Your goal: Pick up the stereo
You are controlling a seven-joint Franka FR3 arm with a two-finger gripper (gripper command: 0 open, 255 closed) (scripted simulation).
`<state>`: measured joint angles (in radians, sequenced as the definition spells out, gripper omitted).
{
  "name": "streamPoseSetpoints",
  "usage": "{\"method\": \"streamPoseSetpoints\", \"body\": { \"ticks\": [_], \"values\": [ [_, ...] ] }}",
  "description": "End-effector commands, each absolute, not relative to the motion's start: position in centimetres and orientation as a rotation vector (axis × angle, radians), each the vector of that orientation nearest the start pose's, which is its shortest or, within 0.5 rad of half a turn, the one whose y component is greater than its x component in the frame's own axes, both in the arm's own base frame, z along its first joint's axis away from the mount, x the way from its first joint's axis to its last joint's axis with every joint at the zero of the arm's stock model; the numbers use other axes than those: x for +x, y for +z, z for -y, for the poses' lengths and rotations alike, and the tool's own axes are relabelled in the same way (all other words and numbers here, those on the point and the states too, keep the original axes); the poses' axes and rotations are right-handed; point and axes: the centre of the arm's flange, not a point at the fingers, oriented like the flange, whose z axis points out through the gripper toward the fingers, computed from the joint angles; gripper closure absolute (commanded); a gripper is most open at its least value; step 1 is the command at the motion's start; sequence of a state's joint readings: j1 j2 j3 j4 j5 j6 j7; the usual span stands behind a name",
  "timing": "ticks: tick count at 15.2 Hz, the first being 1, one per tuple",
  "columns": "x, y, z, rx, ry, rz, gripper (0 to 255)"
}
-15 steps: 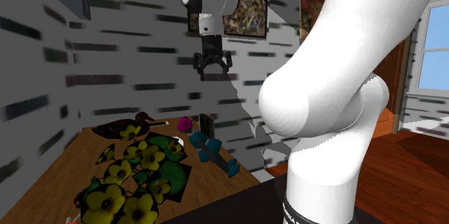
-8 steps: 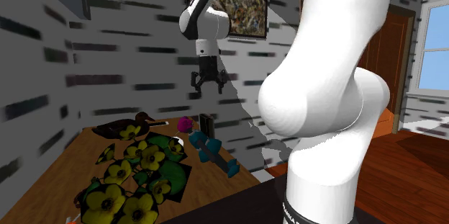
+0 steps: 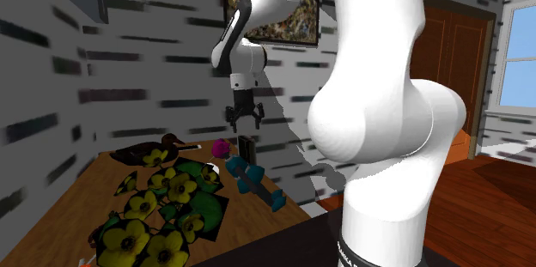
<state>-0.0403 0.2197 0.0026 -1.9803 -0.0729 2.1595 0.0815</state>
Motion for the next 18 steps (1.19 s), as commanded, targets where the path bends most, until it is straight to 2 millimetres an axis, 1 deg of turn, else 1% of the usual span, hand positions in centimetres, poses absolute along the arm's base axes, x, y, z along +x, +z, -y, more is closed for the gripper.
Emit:
{"method": "streamPoseSetpoints", "body": {
  "ticks": [1,8,10,11,18],
  "values": [
    [61.1,33.1,3.1,-3.198,0.077,-0.123,0],
    [61.1,29.4,3.1,-3.198,0.077,-0.123,0],
    [61.1,29.1,3.1,-3.198,0.077,-0.123,0],
    [61.1,29.2,3.1,-3.198,0.077,-0.124,255],
    [61.1,29.2,3.1,-3.198,0.077,-0.124,255]
  ]
}}
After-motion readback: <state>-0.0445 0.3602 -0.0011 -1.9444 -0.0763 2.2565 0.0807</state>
